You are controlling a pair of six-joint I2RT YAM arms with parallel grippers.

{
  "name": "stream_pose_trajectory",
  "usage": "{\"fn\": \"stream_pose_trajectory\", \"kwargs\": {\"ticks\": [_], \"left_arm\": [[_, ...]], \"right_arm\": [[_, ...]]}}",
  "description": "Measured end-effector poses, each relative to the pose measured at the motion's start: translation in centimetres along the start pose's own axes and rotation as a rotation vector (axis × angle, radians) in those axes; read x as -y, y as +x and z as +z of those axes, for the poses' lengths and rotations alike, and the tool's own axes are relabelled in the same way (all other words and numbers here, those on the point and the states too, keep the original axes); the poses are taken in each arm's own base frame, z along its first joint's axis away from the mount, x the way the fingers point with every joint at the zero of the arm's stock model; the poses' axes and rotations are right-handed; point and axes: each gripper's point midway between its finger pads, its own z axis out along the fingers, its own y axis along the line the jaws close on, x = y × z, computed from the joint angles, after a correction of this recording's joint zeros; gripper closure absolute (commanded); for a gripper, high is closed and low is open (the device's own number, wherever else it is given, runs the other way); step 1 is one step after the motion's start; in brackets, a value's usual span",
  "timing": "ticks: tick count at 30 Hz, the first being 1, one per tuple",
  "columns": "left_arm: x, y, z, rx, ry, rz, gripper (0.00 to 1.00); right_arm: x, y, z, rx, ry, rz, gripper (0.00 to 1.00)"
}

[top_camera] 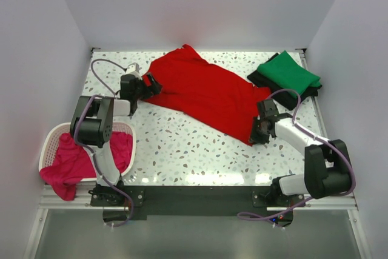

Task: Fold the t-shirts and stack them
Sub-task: Fold the tshirt

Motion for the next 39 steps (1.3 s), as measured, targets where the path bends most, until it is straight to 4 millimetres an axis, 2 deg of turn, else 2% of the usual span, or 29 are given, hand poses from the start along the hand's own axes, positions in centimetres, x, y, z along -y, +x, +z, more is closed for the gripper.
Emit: {"fn": "stream_pose_trajectory", "kwargs": {"ticks": [2,5,15,23,27,35,39], "left_arm": [[-0.1,-0.1,0.2,0.004,-0.004,0.000,0.01],[-0.2,-0.3,0.4,0.009,-0.013,0.001,0.00],[-0.9,-0.8,0.4,0.014,-0.048,-0.004,0.00],[-2.6,-1.7,0.3,0.027,-0.104,-0.020,0.00],[-3.7,-2.3,0.1,0.038,-0.125,-0.034,0.00],[-4.0,-2.4,0.0,0.042,-0.134,-0.052,0.00],[-4.2,-2.0,-0.8,0.042,-0.147,-0.060,0.00]], "right_arm": [[0.2,0.3,0.2,-0.008,0.006,0.007,0.92],[0.1,0.3,0.2,-0.009,0.005,0.013,1.00],[-0.6,0.6,0.5,-0.014,0.000,-0.004,1.00],[-1.8,1.7,0.3,-0.017,0.006,-0.042,1.00],[-1.8,2.5,0.0,-0.028,0.007,-0.037,1.00],[-1.3,4.9,-0.9,-0.071,0.042,-0.052,1.00],[-1.4,6.1,-1.3,-0.088,0.046,-0.070,1.00]]}}
